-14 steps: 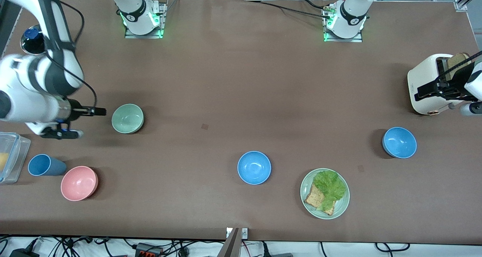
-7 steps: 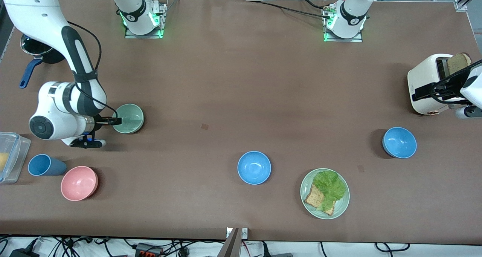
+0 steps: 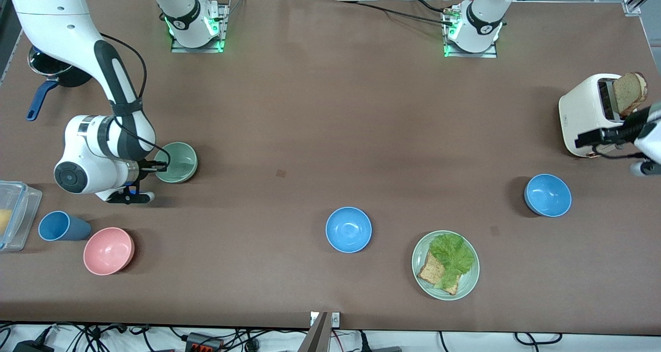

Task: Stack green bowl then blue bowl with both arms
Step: 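Carry the green bowl to mid-table while the left gripper grasps the blue bowl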

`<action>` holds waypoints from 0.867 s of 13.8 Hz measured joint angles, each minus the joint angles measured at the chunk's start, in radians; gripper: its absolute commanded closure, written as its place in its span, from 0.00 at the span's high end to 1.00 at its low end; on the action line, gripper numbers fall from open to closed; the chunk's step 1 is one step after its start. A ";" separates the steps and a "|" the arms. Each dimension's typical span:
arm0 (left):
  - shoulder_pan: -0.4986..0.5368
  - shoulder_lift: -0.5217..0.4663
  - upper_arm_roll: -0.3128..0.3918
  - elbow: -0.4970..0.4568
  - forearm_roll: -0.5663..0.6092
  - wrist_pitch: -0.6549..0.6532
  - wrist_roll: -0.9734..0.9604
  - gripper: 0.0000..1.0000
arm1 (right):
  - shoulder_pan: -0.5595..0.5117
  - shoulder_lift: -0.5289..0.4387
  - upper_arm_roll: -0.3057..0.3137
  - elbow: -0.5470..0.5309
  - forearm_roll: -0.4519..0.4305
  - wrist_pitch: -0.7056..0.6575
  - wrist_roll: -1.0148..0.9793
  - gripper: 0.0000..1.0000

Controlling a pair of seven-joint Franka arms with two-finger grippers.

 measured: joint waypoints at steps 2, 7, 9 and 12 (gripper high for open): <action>0.042 0.069 0.001 -0.015 0.001 0.107 0.040 1.00 | 0.005 -0.009 0.028 0.013 0.000 -0.011 -0.013 0.00; 0.085 0.152 0.002 -0.153 0.004 0.391 0.061 1.00 | 0.112 -0.007 0.230 0.132 0.002 -0.012 0.127 0.00; 0.106 0.192 0.002 -0.168 0.004 0.470 0.078 1.00 | 0.211 0.010 0.241 0.171 0.008 -0.013 0.221 0.00; 0.136 0.262 0.003 -0.173 0.004 0.546 0.111 1.00 | 0.347 0.049 0.244 0.202 0.042 -0.010 0.365 0.00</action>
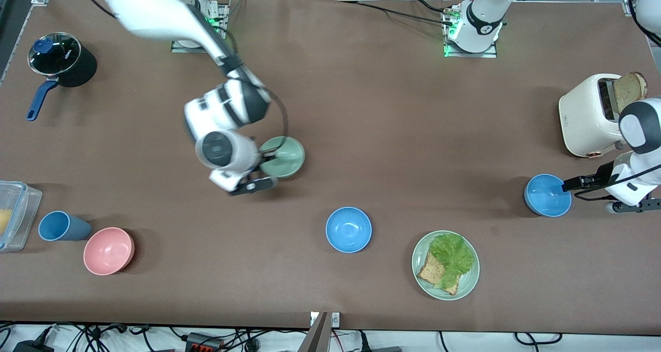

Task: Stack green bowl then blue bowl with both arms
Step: 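Carry the green bowl to mid-table while the left gripper grasps the blue bowl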

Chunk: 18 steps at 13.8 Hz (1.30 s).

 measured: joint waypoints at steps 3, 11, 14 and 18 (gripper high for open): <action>0.021 0.063 0.000 -0.001 0.000 0.064 0.036 0.87 | 0.077 0.024 0.000 0.008 0.150 0.003 0.057 0.00; 0.026 0.097 0.000 -0.001 0.000 0.087 0.052 0.26 | 0.156 0.104 0.000 0.009 0.211 0.079 0.125 1.00; 0.027 0.100 0.000 -0.001 0.000 0.091 0.053 0.08 | 0.159 0.100 -0.006 0.029 0.208 0.079 0.183 1.00; 0.027 0.096 -0.008 0.005 0.000 0.080 0.056 0.00 | 0.159 -0.016 -0.092 0.078 0.197 0.001 0.209 1.00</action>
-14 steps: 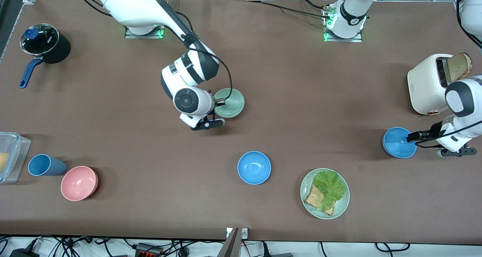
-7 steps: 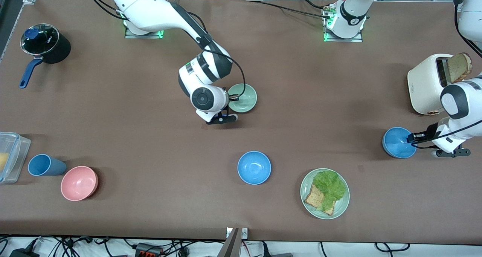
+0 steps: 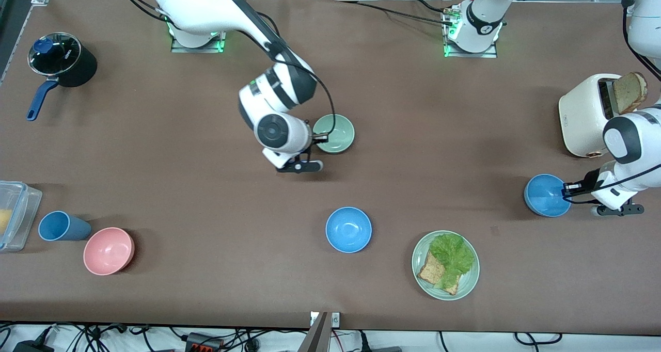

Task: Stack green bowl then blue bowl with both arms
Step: 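Release the green bowl and withdraw the right gripper while the left lifts, then carry the blue bowl with the left gripper toward the green bowl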

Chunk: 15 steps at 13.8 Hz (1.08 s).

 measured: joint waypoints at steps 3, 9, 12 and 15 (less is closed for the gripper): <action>0.001 -0.027 -0.024 0.014 0.000 -0.075 0.000 0.00 | -0.007 -0.124 -0.121 0.004 -0.057 -0.044 0.000 1.00; 0.000 -0.203 -0.130 0.034 -0.073 -0.354 -0.039 0.00 | -0.010 -0.235 -0.338 0.008 -0.105 -0.067 -0.006 1.00; -0.001 -0.284 -0.235 0.034 -0.090 -0.448 -0.175 0.00 | -0.010 -0.273 -0.407 0.011 -0.105 -0.122 -0.066 1.00; -0.003 -0.338 -0.364 0.034 -0.111 -0.506 -0.368 0.00 | -0.037 -0.280 -0.444 0.036 -0.105 -0.126 -0.164 1.00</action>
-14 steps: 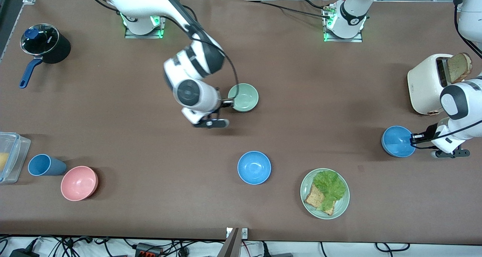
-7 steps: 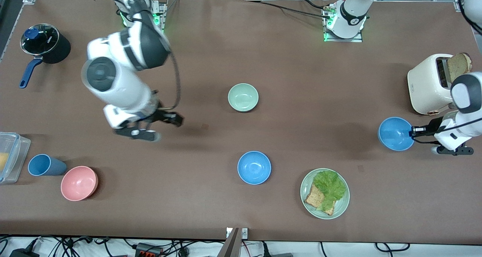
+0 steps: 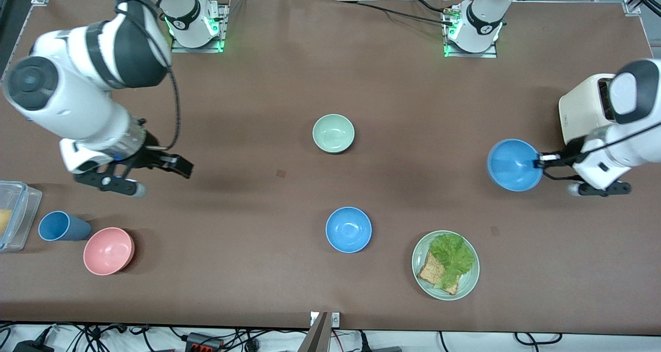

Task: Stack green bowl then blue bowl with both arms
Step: 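Carry the blue bowl with the left gripper toward the green bowl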

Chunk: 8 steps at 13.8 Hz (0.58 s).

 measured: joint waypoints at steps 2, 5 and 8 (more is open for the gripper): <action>-0.002 -0.022 -0.096 0.002 -0.003 -0.010 -0.146 0.00 | -0.071 0.000 0.035 0.033 0.000 -0.001 -0.023 1.00; -0.008 -0.032 -0.215 0.017 -0.007 -0.017 -0.363 0.00 | -0.273 -0.009 0.193 0.085 -0.012 -0.007 -0.037 1.00; -0.051 -0.020 -0.292 0.017 -0.009 -0.004 -0.525 0.01 | -0.406 -0.045 0.283 0.091 -0.081 -0.029 -0.106 1.00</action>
